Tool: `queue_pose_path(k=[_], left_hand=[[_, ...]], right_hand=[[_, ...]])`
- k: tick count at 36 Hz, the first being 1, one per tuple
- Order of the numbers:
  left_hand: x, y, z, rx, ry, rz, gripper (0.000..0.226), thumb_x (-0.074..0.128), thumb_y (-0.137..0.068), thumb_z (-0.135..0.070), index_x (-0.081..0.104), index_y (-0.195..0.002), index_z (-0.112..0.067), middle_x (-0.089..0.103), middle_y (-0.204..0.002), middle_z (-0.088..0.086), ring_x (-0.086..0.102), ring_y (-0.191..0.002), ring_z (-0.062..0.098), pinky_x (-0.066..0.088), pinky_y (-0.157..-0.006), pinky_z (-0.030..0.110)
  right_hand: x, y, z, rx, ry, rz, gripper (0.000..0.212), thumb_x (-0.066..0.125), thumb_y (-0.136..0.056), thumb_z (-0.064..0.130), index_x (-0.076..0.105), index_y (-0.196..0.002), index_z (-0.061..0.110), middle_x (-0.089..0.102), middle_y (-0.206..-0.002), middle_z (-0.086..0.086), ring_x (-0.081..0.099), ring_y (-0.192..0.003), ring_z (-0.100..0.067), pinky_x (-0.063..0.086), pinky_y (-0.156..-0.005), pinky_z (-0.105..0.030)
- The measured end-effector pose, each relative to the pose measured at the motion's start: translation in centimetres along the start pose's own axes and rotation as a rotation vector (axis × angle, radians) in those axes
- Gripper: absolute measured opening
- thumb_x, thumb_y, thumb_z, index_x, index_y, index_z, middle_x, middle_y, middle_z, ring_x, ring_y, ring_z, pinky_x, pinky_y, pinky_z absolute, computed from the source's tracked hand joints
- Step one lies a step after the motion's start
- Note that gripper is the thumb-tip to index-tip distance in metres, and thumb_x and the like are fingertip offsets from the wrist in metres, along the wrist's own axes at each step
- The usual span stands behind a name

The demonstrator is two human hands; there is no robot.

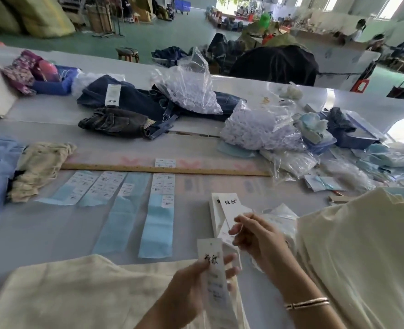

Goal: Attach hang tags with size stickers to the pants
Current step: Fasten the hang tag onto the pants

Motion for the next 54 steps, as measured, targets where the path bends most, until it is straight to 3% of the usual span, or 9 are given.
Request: queue_pose_path(k=[5,10,18,23,27,31,40,45,54], left_hand=[[-1.4,4.4,-0.3,0.082,0.348,-0.063,0.04,0.088,-0.054,-0.015,0.075,-0.089,-0.005,0.068,-0.107,0.022,0.067,-0.099,0.039,0.054,-0.08,0.048],[-3.9,7.3,-1.4,0.223,0.448,-0.316,0.023,0.065,-0.074,-0.019,0.077,-0.079,0.0,0.074,-0.088,0.015,0.073,-0.077,0.027,0.059,-0.064,0.04],[-3.5,12.5,-2.3,0.219,-0.296,-0.297,0.028,0.076,-0.066,-0.022,0.077,-0.085,-0.001,0.072,-0.077,0.014,0.068,-0.066,0.019,0.052,-0.057,0.022],[-2.4,14.3,-2.6,0.111,-0.643,-0.2,0.017,0.063,-0.079,-0.023,0.079,-0.081,-0.018,0.073,-0.078,-0.002,0.067,-0.072,0.009,0.048,-0.064,0.018],[-2.1,15.1,-3.0,0.142,-0.689,-0.24,0.018,0.064,-0.078,-0.025,0.078,-0.078,-0.015,0.073,-0.078,0.0,0.066,-0.071,0.011,0.047,-0.065,0.02],[-2.3,15.8,-3.3,0.177,-0.702,-0.285,0.021,0.062,-0.076,-0.025,0.077,-0.083,-0.012,0.073,-0.084,0.006,0.066,-0.074,0.014,0.048,-0.066,0.021],[-2.3,16.6,-3.6,0.143,-0.783,-0.275,0.031,0.06,-0.078,-0.027,0.073,-0.094,-0.004,0.072,-0.087,0.008,0.065,-0.078,0.016,0.048,-0.071,0.023],[-2.3,17.0,-3.6,0.108,-0.825,-0.251,0.019,0.059,-0.078,-0.028,0.074,-0.079,-0.017,0.072,-0.078,-0.001,0.064,-0.071,0.011,0.046,-0.065,0.019],[-2.4,17.5,-3.7,0.161,-0.81,-0.268,0.04,0.057,-0.078,-0.03,0.069,-0.102,0.001,0.071,-0.087,0.006,0.064,-0.077,0.017,0.047,-0.07,0.023]], right_hand=[[5.2,2.6,-5.0,0.181,-0.077,0.244,0.009,0.058,-0.08,0.01,0.054,-0.077,0.002,0.059,-0.068,-0.018,0.058,-0.057,-0.028,0.047,-0.051,-0.032],[7.1,5.4,-9.4,0.303,-0.006,0.249,0.008,0.061,-0.07,0.002,0.054,-0.073,0.0,0.051,-0.053,-0.016,0.048,-0.045,-0.023,0.037,-0.043,-0.026],[8.6,7.2,-11.3,0.184,0.341,0.048,0.018,0.052,-0.095,0.023,0.065,-0.107,0.02,0.042,-0.044,-0.008,0.038,-0.041,-0.017,0.031,-0.042,-0.024],[10.7,7.9,-9.8,0.201,0.376,0.261,0.013,0.062,-0.086,0.008,0.072,-0.088,0.0,0.068,-0.085,-0.024,0.06,-0.077,-0.025,0.044,-0.068,-0.038],[11.4,8.3,-9.8,0.158,0.286,0.287,0.019,0.063,-0.082,-0.001,0.077,-0.088,0.011,0.073,-0.088,-0.017,0.066,-0.078,-0.019,0.051,-0.07,-0.029],[11.7,8.7,-10.7,0.2,0.089,0.262,0.027,0.064,-0.072,0.014,0.073,-0.092,-0.002,0.067,-0.089,-0.024,0.061,-0.081,-0.028,0.047,-0.07,-0.03],[12.0,9.0,-11.7,0.09,0.14,0.224,0.025,0.076,-0.055,0.02,0.074,-0.077,0.008,0.068,-0.073,-0.007,0.063,-0.068,-0.016,0.048,-0.059,-0.022],[12.4,9.5,-11.3,0.173,0.182,0.339,0.02,0.065,-0.081,0.015,0.073,-0.098,0.008,0.073,-0.088,-0.01,0.069,-0.081,-0.02,0.051,-0.068,-0.023],[12.7,9.7,-12.0,0.093,0.079,0.102,0.029,0.057,-0.084,-0.01,0.068,-0.065,0.009,0.063,-0.069,-0.017,0.057,-0.06,-0.019,0.045,-0.055,-0.025]])
Point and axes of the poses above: each hand's wrist, its own y-axis away from the middle knuckle, its own x-axis out of the palm, z = x × y, the point moved 1 cm from there along -y, towards the middle knuckle
